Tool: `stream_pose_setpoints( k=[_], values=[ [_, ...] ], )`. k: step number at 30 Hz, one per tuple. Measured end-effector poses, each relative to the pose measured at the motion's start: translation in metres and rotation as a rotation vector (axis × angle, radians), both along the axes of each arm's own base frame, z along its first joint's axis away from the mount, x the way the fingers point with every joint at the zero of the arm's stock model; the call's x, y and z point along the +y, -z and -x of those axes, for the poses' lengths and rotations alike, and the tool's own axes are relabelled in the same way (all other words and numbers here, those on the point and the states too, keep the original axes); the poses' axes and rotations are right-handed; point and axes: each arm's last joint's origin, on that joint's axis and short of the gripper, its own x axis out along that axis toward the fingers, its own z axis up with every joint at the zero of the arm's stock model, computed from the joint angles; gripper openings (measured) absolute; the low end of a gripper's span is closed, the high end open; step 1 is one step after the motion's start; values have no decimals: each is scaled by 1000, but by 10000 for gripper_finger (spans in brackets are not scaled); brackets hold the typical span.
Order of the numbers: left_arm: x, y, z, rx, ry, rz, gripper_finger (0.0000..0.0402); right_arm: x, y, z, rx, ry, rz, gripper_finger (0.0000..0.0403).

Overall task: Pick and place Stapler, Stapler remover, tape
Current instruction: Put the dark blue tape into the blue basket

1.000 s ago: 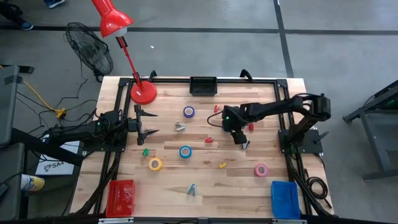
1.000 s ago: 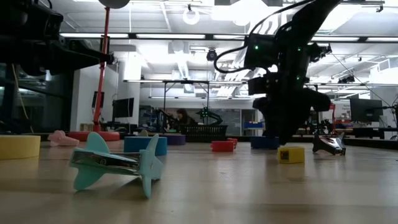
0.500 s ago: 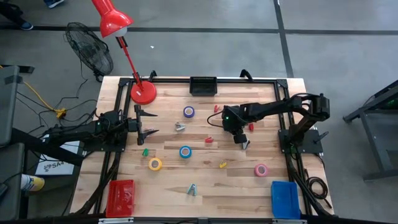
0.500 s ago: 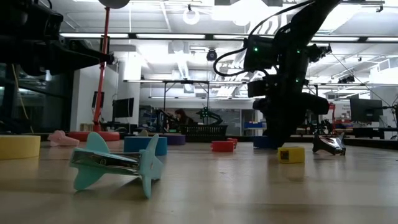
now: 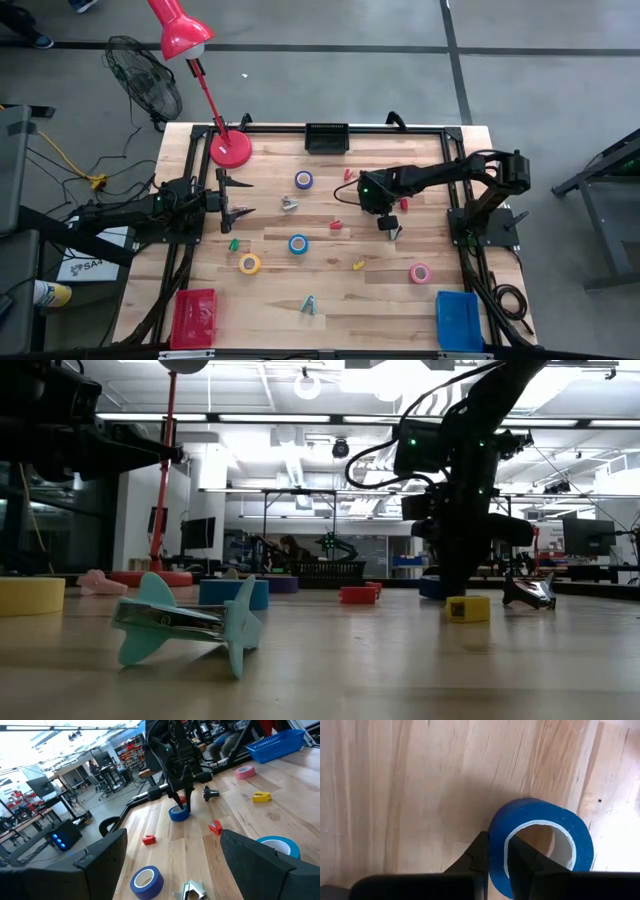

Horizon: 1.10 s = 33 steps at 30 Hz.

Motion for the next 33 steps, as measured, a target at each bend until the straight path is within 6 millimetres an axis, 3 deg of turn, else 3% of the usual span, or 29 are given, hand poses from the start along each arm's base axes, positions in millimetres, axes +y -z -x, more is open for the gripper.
stream_pose_setpoints(
  k=[4, 13, 24, 28, 33],
  values=[
    [0, 0, 0, 0, 0, 0, 316, 1, -11, 0, 55, 0, -22, 31],
    [0, 0, 0, 1, -1, 0, 316, 9, -62, 8, 56, -56, -75, 31],
    [0, 0, 0, 1, 0, 0, 316, 63, -110, 67, 64, -330, -196, 31],
    [0, 0, 0, 1, 0, 0, 316, 84, -124, 89, 71, -281, -203, 31],
    [0, 0, 0, 1, -1, 0, 316, 112, -133, 108, 83, -78, -273, 31]
  ],
)
